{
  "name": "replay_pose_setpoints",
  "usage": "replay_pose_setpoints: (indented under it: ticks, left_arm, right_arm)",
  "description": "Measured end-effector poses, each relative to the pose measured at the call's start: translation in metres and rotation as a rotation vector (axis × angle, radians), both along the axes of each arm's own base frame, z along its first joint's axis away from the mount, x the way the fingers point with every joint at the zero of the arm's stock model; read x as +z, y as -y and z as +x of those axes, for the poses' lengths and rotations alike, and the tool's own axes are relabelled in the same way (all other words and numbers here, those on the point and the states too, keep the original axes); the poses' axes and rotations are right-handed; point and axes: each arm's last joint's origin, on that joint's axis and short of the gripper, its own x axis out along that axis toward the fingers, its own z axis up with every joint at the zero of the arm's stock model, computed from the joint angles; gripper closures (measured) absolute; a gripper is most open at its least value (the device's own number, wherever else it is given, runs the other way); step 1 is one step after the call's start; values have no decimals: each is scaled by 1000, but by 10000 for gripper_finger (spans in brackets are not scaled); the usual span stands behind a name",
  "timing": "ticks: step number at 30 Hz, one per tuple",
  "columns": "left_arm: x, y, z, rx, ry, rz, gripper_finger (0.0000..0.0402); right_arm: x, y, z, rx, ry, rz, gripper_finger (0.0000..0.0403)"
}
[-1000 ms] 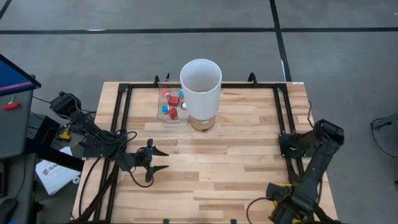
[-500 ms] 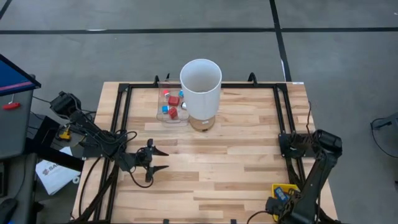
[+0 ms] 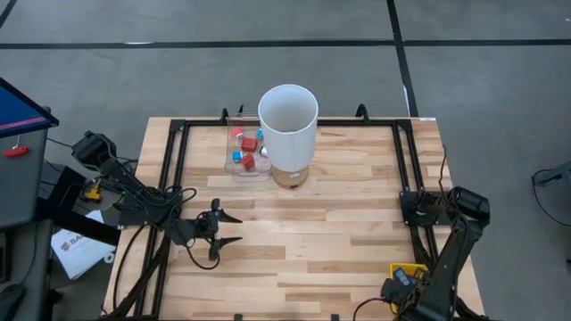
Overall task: Pick & Place Office items
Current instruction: Put the red digital timer into the yellow basket, then return to Home Position
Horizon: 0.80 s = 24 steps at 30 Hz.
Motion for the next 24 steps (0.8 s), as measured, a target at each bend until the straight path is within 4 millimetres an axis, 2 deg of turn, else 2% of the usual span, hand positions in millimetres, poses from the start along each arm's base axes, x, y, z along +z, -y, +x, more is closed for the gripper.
replay_pose_setpoints:
  ticks: [9, 12, 19, 21, 24]
  left_arm:
    - [0, 0, 0, -5, -1, 17, 169]
    - [2, 0, 1, -9, 17, 32, 169]
    - [9, -5, 10, -106, 64, 64, 169]
    - [10, -12, 12, -123, 108, 76, 169]
    - [15, -28, 17, -187, 216, 56, 169]
  right_arm:
    - [1, 5, -5, -9, 24, -96, 247]
    - [3, 11, -4, 30, 190, -210, 237]
    - [13, 25, 11, 194, 749, -531, 230]
    - [14, 30, 15, 259, 849, -627, 230]
    - [10, 43, 20, 331, 910, -766, 230]
